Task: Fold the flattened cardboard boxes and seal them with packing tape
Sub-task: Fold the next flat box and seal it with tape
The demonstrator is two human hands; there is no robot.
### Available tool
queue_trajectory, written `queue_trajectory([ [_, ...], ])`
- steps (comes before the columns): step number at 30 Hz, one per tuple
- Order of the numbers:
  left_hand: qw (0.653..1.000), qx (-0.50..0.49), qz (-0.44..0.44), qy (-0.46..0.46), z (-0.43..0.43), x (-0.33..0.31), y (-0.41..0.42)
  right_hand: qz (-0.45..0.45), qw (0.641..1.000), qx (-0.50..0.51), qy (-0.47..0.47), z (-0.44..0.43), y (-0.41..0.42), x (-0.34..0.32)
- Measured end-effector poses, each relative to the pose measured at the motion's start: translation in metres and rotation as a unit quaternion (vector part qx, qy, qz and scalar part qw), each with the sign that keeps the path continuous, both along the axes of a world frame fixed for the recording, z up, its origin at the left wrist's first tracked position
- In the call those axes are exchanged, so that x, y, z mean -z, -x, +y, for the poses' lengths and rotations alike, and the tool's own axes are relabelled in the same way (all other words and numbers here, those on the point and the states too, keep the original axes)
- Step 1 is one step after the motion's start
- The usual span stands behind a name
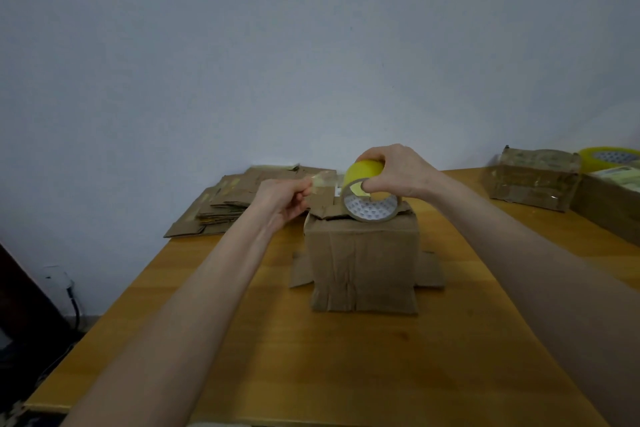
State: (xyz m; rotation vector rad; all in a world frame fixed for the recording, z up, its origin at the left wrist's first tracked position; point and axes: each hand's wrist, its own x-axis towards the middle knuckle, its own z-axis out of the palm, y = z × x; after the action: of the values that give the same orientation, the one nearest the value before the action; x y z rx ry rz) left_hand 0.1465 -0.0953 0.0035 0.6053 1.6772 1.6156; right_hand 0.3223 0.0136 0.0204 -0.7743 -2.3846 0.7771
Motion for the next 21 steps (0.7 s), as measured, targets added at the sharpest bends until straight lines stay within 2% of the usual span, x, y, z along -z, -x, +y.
queue_trajectory([
  [6,1.000,-0.018,-0.006,0.004,-0.009,0.009,0.008,-0.025,1.000,0.000,-0.014,0.002,0.006,0.002],
  [15,0.999,-0.047,-0.027,-0.004,-0.015,0.023,0.023,0.007,1.000,-0.013,-0.015,0.008,0.011,0.007],
  [21,0.997,-0.061,-0.046,0.000,-0.021,0.031,0.027,-0.019,0.999,-0.029,-0.022,0.008,0.015,0.005],
])
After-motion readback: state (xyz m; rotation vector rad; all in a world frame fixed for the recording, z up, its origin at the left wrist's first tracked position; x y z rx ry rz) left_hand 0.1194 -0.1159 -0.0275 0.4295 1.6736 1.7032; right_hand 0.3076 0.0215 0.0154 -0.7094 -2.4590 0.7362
